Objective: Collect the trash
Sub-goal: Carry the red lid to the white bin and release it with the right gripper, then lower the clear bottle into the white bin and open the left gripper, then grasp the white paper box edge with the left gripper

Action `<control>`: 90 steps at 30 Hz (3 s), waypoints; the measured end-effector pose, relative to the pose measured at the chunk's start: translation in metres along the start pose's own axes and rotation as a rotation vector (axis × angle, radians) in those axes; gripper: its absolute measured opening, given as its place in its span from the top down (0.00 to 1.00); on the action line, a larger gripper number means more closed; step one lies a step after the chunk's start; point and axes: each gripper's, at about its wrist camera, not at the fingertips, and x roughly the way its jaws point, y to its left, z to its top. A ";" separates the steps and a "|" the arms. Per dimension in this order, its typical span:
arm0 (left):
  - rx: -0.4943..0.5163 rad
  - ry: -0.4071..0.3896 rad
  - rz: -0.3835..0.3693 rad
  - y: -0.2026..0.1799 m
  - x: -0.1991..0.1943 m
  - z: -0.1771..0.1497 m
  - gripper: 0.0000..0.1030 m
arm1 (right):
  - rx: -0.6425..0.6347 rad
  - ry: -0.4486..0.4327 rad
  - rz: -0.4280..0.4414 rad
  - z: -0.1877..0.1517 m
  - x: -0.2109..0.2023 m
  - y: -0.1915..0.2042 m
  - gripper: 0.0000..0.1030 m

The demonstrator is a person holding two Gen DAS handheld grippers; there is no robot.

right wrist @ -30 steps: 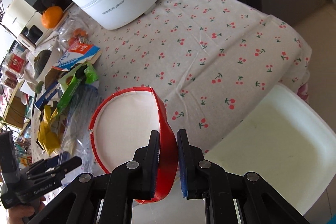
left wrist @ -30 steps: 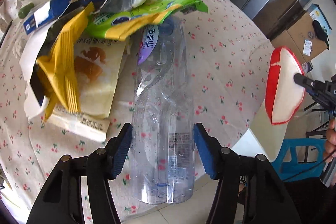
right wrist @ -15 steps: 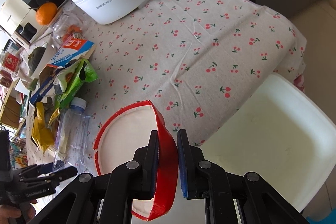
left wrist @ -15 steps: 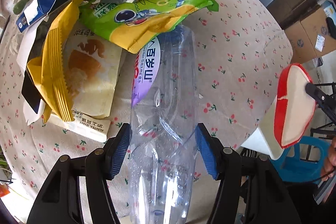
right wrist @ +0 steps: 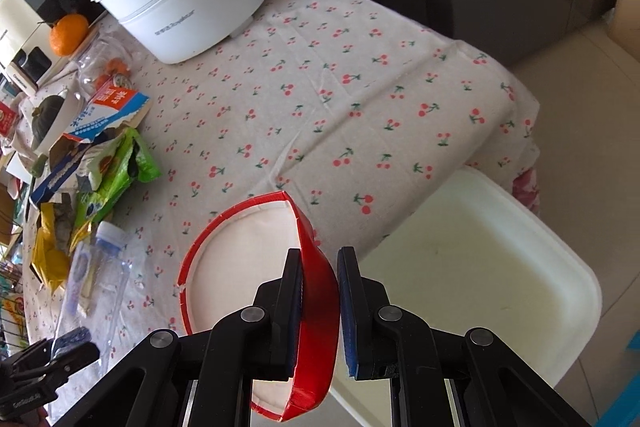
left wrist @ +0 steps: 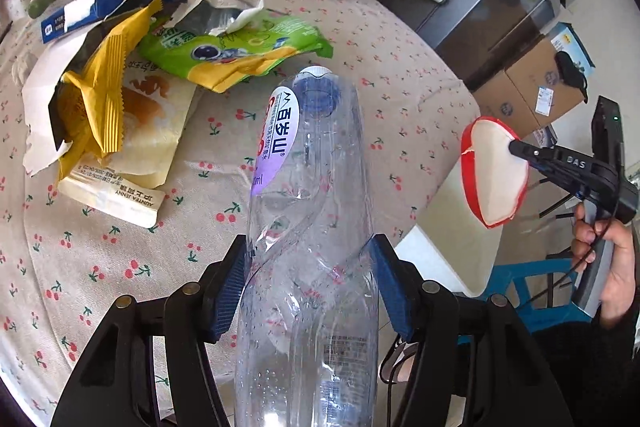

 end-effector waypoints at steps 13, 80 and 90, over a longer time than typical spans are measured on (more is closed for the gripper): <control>0.117 0.009 -0.150 -0.092 0.010 -0.007 0.38 | 0.055 0.192 -0.254 -0.024 0.056 -0.077 0.85; -0.210 -0.242 0.461 0.133 -0.067 0.015 0.01 | -0.306 0.025 -0.047 -0.034 0.041 0.171 0.13; -0.291 -0.281 0.313 0.134 -0.051 0.042 0.25 | -0.367 0.050 -0.055 -0.044 0.059 0.197 0.13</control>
